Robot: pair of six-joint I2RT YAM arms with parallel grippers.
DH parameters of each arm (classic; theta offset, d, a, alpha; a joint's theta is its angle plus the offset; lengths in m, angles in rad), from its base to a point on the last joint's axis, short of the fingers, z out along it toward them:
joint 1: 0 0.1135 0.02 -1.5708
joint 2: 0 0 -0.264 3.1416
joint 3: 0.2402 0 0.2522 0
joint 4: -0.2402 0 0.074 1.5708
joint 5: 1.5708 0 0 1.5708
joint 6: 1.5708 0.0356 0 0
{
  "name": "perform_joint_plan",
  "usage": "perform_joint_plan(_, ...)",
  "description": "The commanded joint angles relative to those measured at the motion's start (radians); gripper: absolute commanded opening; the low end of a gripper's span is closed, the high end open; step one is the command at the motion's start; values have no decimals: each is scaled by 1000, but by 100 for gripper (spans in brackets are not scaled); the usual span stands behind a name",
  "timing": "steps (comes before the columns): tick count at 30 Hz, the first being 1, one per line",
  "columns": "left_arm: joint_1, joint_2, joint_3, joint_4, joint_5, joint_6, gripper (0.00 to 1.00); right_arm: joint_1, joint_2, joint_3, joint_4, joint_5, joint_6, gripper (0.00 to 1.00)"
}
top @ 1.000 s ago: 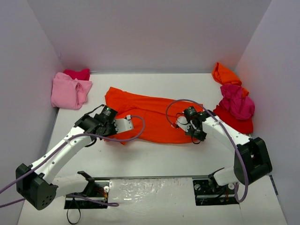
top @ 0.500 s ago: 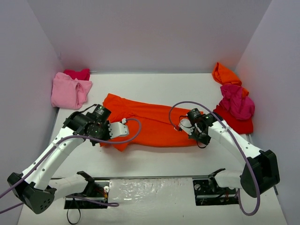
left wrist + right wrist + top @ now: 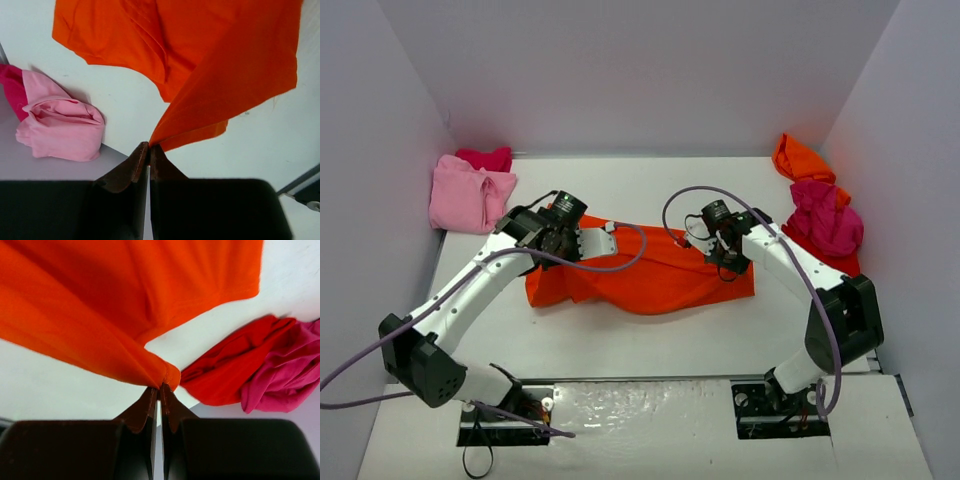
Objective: Fold and stack the t-shirts
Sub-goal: Fold the other side of the tshirt into a rectangle
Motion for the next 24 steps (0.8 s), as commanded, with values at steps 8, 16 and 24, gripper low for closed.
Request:
perform_joint_plan(8,153,221,186,215,12,165,0,-199,235,225,52,4,-88,0)
perform_joint_plan(16,209,379,374,204,54,204,0,-252,365,311,72,-6,-95,0)
perform_joint_plan(24,238,529,504,207,62,236,0,-251,453,365,78,-31,-92,0)
